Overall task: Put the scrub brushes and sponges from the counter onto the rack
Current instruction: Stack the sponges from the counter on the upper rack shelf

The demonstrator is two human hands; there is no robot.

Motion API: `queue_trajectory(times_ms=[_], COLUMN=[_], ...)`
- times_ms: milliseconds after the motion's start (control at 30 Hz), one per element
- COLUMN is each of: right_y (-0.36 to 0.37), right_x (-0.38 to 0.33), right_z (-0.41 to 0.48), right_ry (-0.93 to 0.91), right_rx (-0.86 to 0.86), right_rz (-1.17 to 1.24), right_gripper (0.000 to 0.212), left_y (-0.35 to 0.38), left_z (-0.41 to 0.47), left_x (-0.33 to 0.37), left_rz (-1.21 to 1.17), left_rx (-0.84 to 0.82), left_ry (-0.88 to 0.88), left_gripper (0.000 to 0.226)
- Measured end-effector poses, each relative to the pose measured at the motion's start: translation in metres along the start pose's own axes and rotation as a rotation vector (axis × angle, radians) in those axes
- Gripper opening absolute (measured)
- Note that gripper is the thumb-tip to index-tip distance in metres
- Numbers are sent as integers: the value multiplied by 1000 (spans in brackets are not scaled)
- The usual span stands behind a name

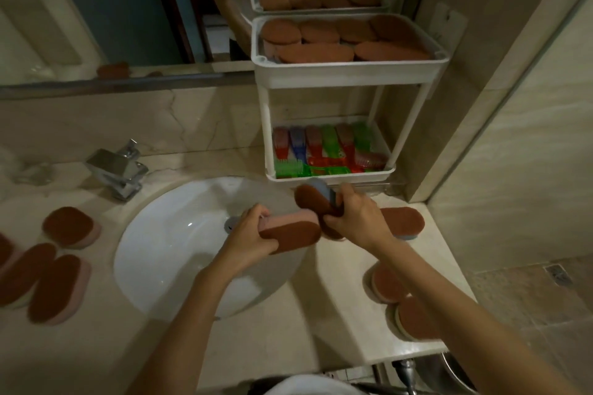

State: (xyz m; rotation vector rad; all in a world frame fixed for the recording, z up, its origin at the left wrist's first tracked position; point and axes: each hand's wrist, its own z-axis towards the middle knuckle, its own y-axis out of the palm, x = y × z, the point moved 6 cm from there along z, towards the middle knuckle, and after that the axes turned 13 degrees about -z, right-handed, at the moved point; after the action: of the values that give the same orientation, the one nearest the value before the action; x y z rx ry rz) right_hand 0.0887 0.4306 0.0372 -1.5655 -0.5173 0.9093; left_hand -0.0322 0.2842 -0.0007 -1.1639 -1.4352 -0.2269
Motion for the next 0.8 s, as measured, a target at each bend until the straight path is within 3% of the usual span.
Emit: queue_trajectory(times_ms=[167,433,700,800], right_y=[-73,-182,-230,-227], right_x=[-17,-26,-11,-5], right_z=[10,37,109,135], right_ry=[-31,-50,152,234], right_rx=[245,557,459,413], right_rz=[125,338,804,911], right_gripper=[34,33,27,23], left_y=[-50,-108,-135,-140], left_z=[7,7,45,68], left_x=[63,174,246,254], left_rz=[-92,-321,-300,-405], left_rx=[227,340,453,429], left_ry=[175,395,373,324], left_gripper=[33,28,34,39])
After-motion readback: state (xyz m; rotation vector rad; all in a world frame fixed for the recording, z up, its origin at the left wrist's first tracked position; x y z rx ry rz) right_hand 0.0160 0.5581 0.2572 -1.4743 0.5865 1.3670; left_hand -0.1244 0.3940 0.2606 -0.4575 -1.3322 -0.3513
